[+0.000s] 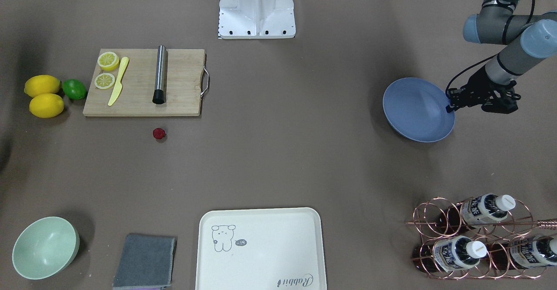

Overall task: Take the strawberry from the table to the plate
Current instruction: 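Slide the blue plate inward with the left gripper while the right gripper approaches the strawberry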

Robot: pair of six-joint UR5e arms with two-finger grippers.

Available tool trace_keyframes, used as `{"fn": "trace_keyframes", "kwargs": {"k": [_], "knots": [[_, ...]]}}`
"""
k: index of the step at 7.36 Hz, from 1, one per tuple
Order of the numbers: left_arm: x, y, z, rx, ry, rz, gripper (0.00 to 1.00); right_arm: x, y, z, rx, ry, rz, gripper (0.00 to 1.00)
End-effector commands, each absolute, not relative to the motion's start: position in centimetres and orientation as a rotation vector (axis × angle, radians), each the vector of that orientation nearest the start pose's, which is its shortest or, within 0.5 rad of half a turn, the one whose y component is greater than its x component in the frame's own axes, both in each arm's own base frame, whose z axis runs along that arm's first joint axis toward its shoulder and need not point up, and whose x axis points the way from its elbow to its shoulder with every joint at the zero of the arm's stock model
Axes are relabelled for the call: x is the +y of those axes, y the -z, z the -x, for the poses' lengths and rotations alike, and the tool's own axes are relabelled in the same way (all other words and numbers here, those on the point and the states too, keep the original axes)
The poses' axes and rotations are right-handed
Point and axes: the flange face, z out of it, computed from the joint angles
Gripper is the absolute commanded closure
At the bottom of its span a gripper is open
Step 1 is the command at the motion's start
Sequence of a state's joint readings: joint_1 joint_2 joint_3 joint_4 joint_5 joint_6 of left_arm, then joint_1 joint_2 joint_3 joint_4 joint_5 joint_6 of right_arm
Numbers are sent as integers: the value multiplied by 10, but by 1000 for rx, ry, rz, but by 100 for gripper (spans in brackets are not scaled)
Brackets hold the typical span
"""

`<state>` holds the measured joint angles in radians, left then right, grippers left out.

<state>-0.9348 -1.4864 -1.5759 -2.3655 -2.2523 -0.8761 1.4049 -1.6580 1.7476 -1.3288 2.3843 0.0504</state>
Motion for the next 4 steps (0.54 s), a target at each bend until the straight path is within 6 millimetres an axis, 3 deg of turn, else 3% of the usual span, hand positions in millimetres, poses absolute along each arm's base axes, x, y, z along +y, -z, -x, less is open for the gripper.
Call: {"fn": "trace_keyframes", "kwargs": {"k": [1, 2, 3, 4], "knots": [[-425, -585, -226, 1026, -50, -4, 100, -498, -554, 22, -846, 210, -249, 0], [-432, -545, -232, 1061, 48, 34, 100, -517, -526, 48, -869, 168, -235, 0], [-441, -490, -251, 1099, 121, 64, 100, -529, -501, 83, -892, 151, -212, 0], [-435, -437, -286, 1112, 166, 89, 100, -535, -479, 124, -914, 113, -168, 0]]}}
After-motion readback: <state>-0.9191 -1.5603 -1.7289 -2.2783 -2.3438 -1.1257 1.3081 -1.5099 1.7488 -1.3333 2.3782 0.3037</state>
